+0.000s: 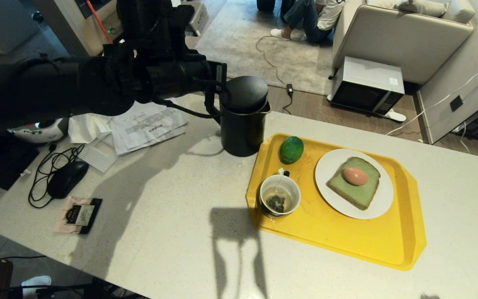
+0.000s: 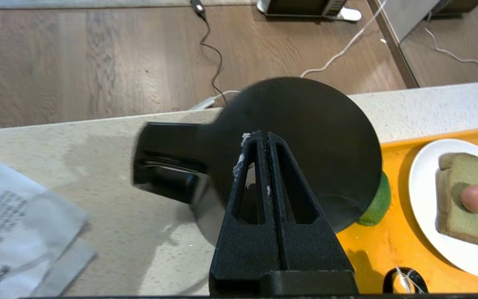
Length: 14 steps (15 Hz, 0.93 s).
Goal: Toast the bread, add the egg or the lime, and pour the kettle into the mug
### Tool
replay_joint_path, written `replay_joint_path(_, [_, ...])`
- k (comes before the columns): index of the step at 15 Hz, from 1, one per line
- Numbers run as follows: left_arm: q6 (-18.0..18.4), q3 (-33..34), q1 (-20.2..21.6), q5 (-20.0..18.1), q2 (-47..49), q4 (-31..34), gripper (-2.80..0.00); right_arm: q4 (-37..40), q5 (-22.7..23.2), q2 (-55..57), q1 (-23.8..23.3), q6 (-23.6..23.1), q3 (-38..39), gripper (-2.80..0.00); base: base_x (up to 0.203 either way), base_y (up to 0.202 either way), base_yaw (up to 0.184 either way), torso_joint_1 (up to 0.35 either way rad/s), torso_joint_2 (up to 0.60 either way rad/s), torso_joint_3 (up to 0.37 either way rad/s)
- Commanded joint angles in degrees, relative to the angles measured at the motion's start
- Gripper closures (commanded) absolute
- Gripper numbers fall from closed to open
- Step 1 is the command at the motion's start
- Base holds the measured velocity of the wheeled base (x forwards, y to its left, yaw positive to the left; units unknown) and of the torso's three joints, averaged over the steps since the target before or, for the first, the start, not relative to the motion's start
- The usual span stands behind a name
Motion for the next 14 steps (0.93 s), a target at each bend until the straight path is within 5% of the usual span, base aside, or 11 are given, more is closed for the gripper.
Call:
replay_joint_path(1, [0.01, -0.32, -0.51, -0.02, 2.19, 0.05, 0.0, 0.05, 0.02, 0.02, 0.0, -0.03, -0.01, 0.0, 0.0, 0.0, 0.0, 0.0, 0.0, 0.0])
replay_joint_path(14, [-2.63, 0.11, -1.57, 0.07, 6.86, -0.13, 0.0, 0.05, 0.02, 0.02, -0.08, -0.03, -0.01, 0.0, 0.0, 0.0, 0.0, 0.0, 0.0, 0.0])
